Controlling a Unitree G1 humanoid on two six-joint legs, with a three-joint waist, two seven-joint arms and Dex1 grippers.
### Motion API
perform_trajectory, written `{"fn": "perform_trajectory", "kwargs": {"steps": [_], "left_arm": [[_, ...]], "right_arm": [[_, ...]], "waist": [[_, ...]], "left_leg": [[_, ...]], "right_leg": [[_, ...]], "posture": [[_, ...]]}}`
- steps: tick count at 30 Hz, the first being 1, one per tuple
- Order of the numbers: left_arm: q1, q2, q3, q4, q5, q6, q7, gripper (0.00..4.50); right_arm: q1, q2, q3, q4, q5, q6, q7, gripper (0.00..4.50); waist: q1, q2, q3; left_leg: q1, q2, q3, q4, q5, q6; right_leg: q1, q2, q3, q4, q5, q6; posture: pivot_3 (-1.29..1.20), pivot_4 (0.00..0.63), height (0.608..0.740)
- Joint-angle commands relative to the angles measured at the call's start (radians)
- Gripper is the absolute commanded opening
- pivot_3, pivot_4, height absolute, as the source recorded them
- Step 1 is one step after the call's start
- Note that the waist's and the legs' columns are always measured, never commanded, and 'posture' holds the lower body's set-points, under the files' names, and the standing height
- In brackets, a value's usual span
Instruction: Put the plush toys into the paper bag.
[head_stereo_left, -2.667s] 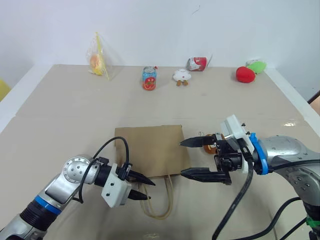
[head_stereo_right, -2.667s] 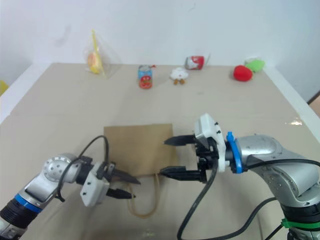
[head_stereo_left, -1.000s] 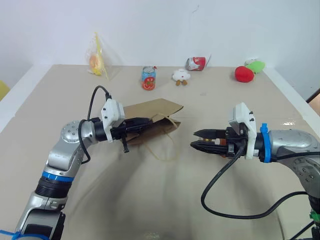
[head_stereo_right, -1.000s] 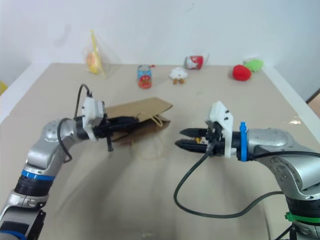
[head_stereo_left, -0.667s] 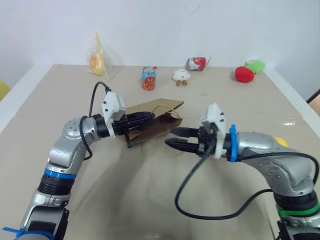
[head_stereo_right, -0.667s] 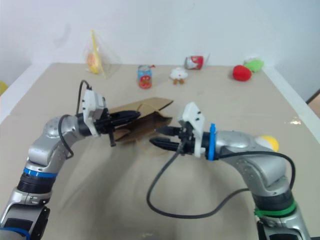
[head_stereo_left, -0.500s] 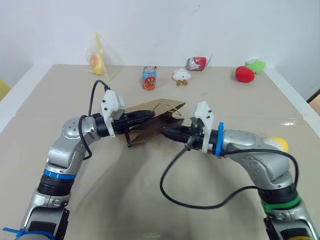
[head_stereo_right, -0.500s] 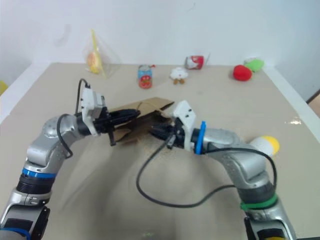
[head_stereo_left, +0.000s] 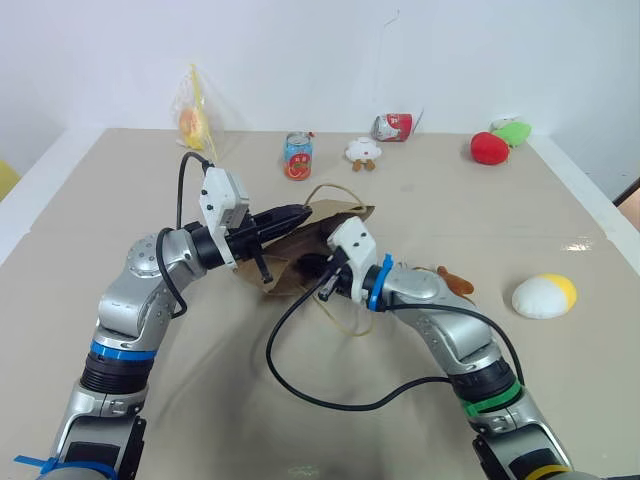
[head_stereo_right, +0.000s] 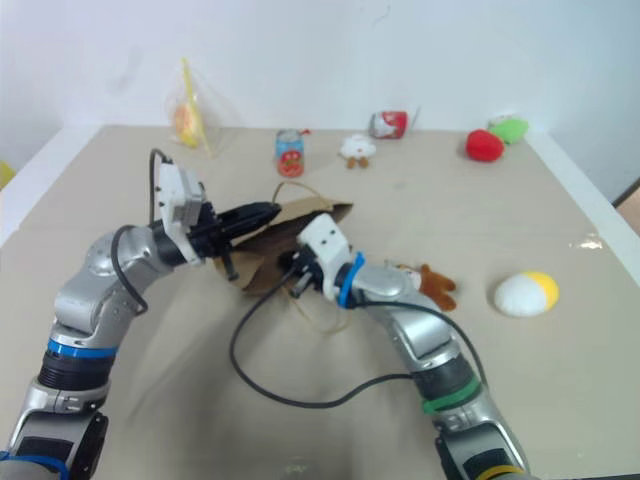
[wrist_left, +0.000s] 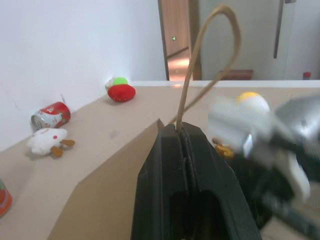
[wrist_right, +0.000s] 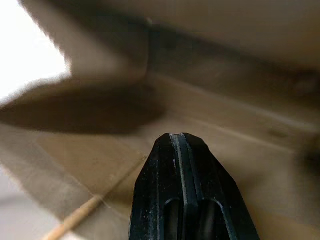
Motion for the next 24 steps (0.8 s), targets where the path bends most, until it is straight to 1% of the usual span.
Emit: {"fn": "perform_trajectory", "kwargs": {"steps": [1,7,11,19,22,24], "left_arm": [[-0.041,-0.010,0.018,-0.038,0.025,-0.061,0.015,0.00],[-0.066,-0.003,-0.005,-0.051,0.081,-0.165,-0.019,0.00],[-0.080,0.000,-0.010,-0.069,0.082,-0.191,-0.039,0.00],[-0.086,0.013,0.003,-0.106,0.048,-0.161,-0.055,0.00],[-0.060,0.023,-0.003,-0.102,0.061,-0.166,-0.059,0.00],[-0.043,0.015,0.006,-0.102,0.063,-0.156,-0.031,0.00]], "right_arm": [[0.008,0.011,0.029,-0.004,-0.042,-0.016,0.006,0.07],[0.020,0.024,0.033,0.026,-0.071,0.006,0.000,0.07],[0.024,0.025,0.020,0.031,-0.077,0.011,0.000,0.07],[0.033,0.018,0.010,0.026,-0.088,0.011,0.007,0.07],[0.035,0.020,0.012,0.020,-0.091,0.007,0.009,0.07],[0.032,0.024,0.011,0.019,-0.092,0.008,0.007,0.07]], "waist": [[0.000,0.000,0.000],[0.000,0.000,0.000],[0.000,0.000,0.000],[-0.001,0.000,0.000],[-0.001,0.000,0.000],[-0.001,0.000,0.000]], "left_leg": [[0.000,0.000,0.000,0.000,0.000,0.000],[0.000,0.000,0.000,0.000,0.000,0.000],[0.000,0.000,0.000,0.000,0.000,0.000],[0.000,0.000,0.000,0.000,0.000,0.000],[0.000,0.000,0.000,0.000,0.000,0.000],[0.000,0.000,0.000,0.000,0.000,0.000]], "right_leg": [[0.000,0.000,0.000,0.000,0.000,0.000],[0.000,0.000,0.000,0.000,0.000,0.000],[0.000,0.000,0.000,0.000,0.000,0.000],[0.000,0.000,0.000,0.000,0.000,0.000],[0.000,0.000,0.000,0.000,0.000,0.000],[0.000,0.000,0.000,0.000,0.000,0.000]], "posture": [[0.00,0.150,0.740],[0.00,0.150,0.740],[0.00,0.150,0.740],[0.00,0.150,0.740],[0.00,0.150,0.740],[0.00,0.150,0.740]]}}
